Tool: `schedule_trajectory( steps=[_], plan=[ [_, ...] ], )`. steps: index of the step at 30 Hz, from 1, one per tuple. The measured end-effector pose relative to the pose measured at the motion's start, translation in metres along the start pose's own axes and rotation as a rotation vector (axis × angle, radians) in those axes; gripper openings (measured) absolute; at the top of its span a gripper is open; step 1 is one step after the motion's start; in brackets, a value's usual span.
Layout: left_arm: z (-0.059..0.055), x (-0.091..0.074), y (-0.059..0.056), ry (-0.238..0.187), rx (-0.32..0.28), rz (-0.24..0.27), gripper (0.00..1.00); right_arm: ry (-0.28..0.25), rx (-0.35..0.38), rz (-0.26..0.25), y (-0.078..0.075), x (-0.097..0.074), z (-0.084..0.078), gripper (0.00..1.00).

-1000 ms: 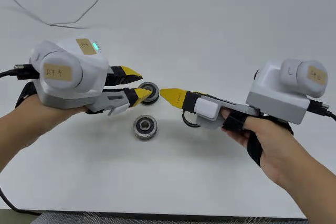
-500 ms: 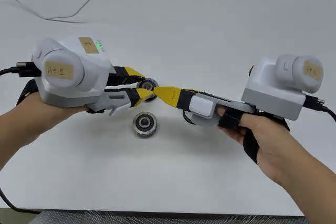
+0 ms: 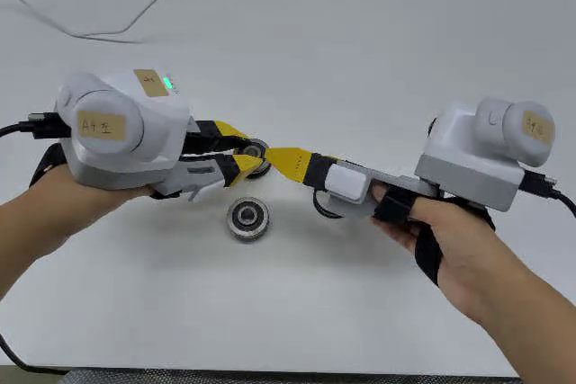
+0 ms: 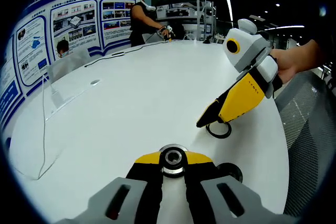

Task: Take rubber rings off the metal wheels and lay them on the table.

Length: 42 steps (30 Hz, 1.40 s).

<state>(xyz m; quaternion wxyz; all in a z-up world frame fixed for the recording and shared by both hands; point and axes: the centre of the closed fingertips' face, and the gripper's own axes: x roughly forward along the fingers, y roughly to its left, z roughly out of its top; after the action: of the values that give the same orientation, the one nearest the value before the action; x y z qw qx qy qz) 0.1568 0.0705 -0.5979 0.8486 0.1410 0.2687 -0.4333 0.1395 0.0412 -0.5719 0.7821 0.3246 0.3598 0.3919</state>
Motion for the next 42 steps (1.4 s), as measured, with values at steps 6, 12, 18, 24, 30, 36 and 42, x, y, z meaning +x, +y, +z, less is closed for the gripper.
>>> schedule_trajectory(
  steps=[6,12,18,24,30,36,42],
  plan=[
    [-0.001,0.001,-0.001,0.006,0.015,-0.003,0.14,0.0,0.005,0.004,0.002,0.001,-0.001,0.45],
    [-0.001,0.001,0.0,0.008,0.029,-0.009,0.14,-0.003,0.012,0.015,0.004,0.003,-0.002,0.45],
    [-0.002,0.001,0.0,0.021,0.054,-0.011,0.13,-0.008,0.029,0.032,0.006,0.011,-0.001,0.48],
    [-0.002,0.001,0.001,0.013,0.045,-0.004,0.13,-0.004,0.065,0.049,0.01,0.022,-0.005,0.57],
    [-0.003,0.001,0.002,0.006,0.035,-0.007,0.13,-0.002,0.086,0.051,0.009,0.029,-0.006,0.6],
    [-0.002,0.001,0.002,0.005,0.032,-0.006,0.13,-0.002,0.102,0.058,0.01,0.033,-0.006,0.61],
    [-0.002,0.001,0.002,0.002,0.028,-0.005,0.13,0.002,0.107,0.056,0.01,0.035,-0.008,0.62]
  ],
)
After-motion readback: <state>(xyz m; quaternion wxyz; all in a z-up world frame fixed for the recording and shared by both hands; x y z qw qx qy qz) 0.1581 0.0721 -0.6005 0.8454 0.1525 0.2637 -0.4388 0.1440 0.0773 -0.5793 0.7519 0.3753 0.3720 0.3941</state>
